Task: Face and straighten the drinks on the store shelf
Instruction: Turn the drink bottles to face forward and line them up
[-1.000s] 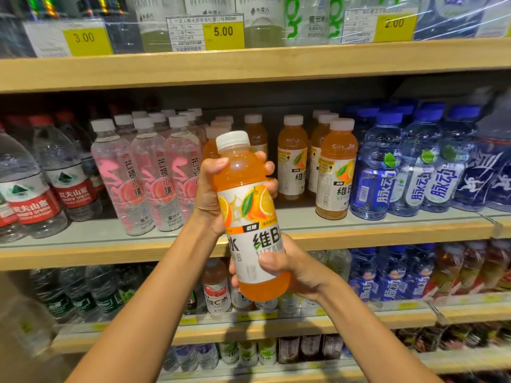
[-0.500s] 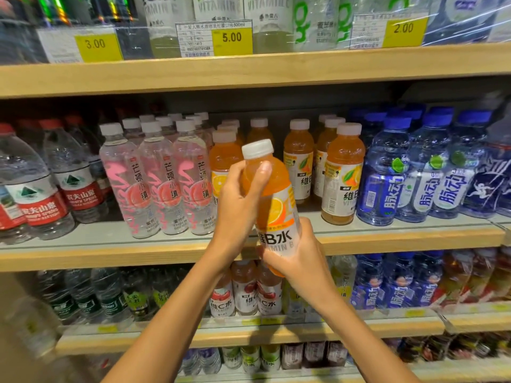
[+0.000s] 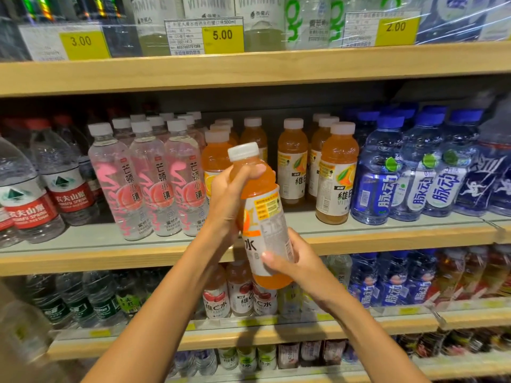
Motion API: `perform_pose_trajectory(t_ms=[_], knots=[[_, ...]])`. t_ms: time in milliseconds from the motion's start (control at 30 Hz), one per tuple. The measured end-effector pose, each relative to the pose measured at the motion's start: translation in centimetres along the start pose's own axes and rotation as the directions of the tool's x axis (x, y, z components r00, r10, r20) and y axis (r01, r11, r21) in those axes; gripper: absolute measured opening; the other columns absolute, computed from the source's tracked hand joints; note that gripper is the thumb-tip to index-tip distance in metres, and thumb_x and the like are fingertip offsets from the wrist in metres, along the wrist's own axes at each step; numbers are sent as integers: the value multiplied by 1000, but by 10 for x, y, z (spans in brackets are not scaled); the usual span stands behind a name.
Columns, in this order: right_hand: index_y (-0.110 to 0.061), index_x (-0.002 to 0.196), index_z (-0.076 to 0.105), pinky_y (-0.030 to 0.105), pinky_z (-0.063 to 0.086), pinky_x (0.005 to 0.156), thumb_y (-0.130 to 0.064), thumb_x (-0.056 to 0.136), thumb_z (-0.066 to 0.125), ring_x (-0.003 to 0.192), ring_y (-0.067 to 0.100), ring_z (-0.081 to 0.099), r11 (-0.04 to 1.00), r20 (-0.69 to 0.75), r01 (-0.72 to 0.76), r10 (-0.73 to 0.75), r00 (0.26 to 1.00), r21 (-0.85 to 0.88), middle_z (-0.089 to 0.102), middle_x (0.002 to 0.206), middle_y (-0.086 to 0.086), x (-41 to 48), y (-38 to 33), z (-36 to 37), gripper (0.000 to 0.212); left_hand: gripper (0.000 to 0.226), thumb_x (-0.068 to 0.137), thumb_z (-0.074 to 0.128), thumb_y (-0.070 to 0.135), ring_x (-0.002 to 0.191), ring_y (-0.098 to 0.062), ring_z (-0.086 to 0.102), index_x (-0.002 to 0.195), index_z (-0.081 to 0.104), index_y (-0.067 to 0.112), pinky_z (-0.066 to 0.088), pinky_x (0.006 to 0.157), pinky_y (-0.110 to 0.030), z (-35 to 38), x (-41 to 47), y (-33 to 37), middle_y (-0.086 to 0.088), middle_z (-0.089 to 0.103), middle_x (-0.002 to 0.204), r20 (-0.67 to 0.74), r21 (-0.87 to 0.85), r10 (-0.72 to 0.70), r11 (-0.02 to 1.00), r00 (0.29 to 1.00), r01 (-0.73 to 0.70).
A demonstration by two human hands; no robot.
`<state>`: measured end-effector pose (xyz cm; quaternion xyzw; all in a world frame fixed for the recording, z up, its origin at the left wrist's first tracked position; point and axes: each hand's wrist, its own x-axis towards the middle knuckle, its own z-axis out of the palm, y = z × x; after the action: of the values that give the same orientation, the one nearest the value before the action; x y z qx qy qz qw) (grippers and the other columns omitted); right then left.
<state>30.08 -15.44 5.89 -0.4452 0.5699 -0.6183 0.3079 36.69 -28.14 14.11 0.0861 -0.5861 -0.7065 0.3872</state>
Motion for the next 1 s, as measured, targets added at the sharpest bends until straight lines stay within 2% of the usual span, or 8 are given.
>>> perform_pose_trajectory(t_ms=[167,333,400,533,733,800,867,1000], knots=[[-13,127,54,50,42,104,-59,57,82,117,34,58,982,312,-103,48,949,159,62,126,17,0,-13,-11,88,54,48,86,32,74,-23,66,94,66,11,56,69,-34,-5,6,9,-10,67,88,454,-298,-89,923,887,245],[-18,114,62,50,48,96,-42,57,86,102,30,65,993,267,-38,6,964,113,69,109,11,7,-17,0,67,52,52,85,30,76,-24,65,95,66,8,55,74,-33,-7,11,4,-11,65,90,621,-367,-74,852,780,373],[-19,111,63,50,51,93,-33,61,79,95,25,67,997,189,-1,-15,982,82,71,101,7,8,-12,5,54,56,49,87,33,78,-25,66,96,68,9,55,77,-34,-8,11,-1,-11,67,91,603,-328,-92,877,793,351],[-23,101,64,21,54,70,-38,56,78,84,9,69,999,-2,44,-44,999,10,74,90,-4,8,-3,5,50,69,48,86,44,94,-24,67,106,66,10,53,88,-38,-12,10,-4,-12,70,105,436,-133,-160,962,885,239],[-26,104,55,11,49,63,-23,64,87,79,-1,67,979,-303,96,-148,941,-180,69,94,-7,26,0,-14,51,31,98,42,29,77,-14,66,95,66,9,53,71,-22,-22,6,-27,-2,72,85,136,215,-44,976,990,14],[-28,105,53,9,49,66,-20,68,85,83,-3,65,963,-370,113,-201,907,-246,68,97,-9,34,1,-25,50,34,103,39,24,82,-18,65,98,67,6,52,76,-31,-34,0,-46,-5,70,89,156,519,111,836,981,-177],[-22,110,52,12,50,69,-24,69,84,88,4,65,948,-419,106,-231,878,-300,67,99,-6,43,4,-32,52,36,100,37,30,87,-17,63,100,67,9,50,75,-35,-48,-7,-66,-1,68,93,312,766,248,505,917,-397],[-14,115,52,33,53,83,-30,69,83,95,14,64,931,-499,71,-256,828,-359,67,103,0,60,15,-38,58,35,96,39,27,81,-25,63,97,66,6,52,64,-37,-63,-6,-89,-9,65,92,713,701,227,-192,664,-687]])
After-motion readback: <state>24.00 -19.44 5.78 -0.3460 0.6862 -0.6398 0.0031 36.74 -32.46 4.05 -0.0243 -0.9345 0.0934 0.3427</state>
